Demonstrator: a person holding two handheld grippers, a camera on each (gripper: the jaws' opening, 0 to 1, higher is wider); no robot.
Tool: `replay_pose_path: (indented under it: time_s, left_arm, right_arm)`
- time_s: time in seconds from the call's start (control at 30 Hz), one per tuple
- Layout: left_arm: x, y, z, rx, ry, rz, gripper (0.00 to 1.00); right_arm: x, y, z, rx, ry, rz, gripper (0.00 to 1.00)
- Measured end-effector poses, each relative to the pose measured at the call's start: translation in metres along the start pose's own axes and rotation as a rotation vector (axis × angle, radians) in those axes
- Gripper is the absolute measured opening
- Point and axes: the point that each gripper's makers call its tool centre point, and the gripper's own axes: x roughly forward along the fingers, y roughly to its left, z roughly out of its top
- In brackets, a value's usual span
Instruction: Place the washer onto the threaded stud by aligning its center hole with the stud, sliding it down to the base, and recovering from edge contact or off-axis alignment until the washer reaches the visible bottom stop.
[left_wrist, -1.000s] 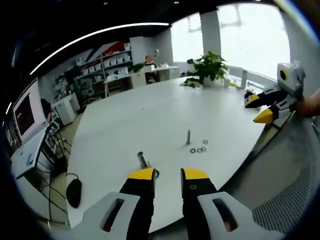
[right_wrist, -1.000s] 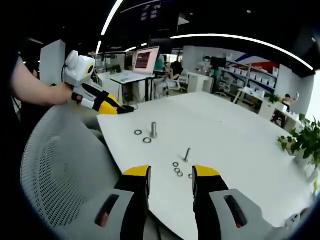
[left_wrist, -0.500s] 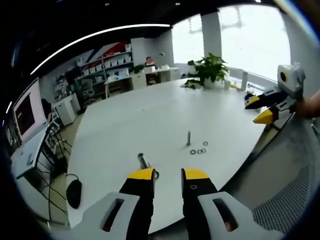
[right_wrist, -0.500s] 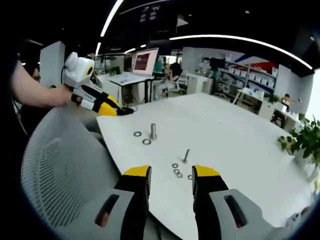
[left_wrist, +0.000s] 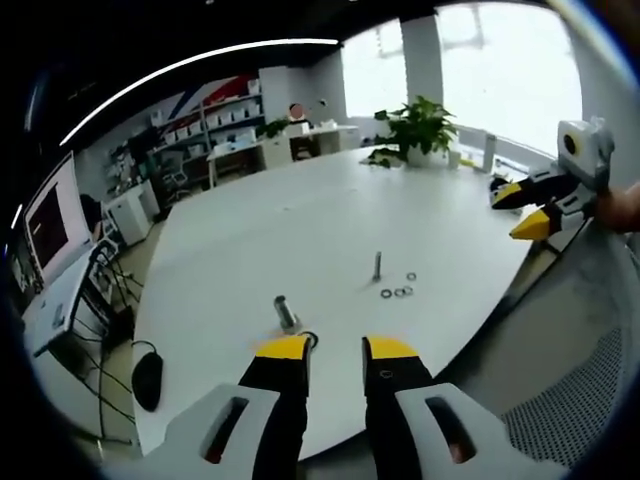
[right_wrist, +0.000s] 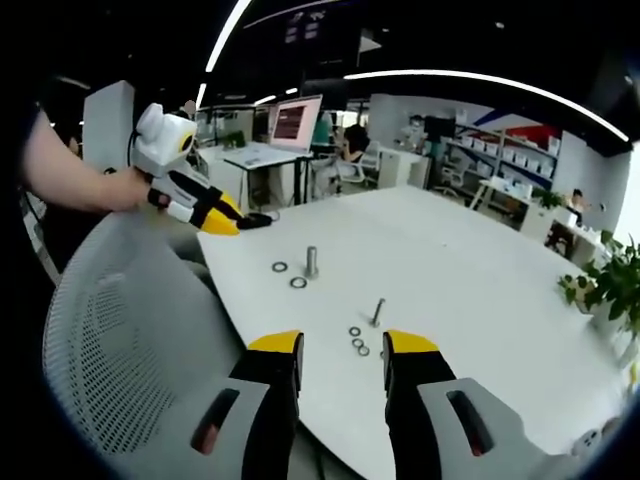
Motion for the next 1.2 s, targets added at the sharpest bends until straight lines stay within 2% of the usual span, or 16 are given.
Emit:
replay_pose_path:
  time_s: [0.2, 0.37, 0.5, 0.7, 1.2]
  left_arm:
    - [-0.001, 0.001, 0.0, -0.001, 0.002, 0.009, 0.18]
    - [0.002, -0.005, -0.002, 0.022, 0.019, -0.01, 0.19]
    - [0.003, -0.001, -0.006, 0.001, 0.041, -0.005, 0.19]
    - [0.004, -0.005, -0.007, 0.005, 0.044, -0.019, 0.19]
    - [0.008, -0.009, -0.021, 0.009, 0.115, -0.034, 0.22]
  right_arm:
    - [0.0, 0.001, 0.002, -0.015, -0.005, 0.003, 0.33]
    - [-0.001, -0.001, 0.001, 0.001, -0.009, -0.001, 0.33]
    - [-0.001, 0.0, 0.003, -0.01, -0.013, 0.001, 0.33]
    - [0.0, 0.002, 0.001, -0.006, -0.006, 0.01, 0.33]
    - [0.001, 0.006, -0.001, 0.006, 0.006, 0.038, 0.33]
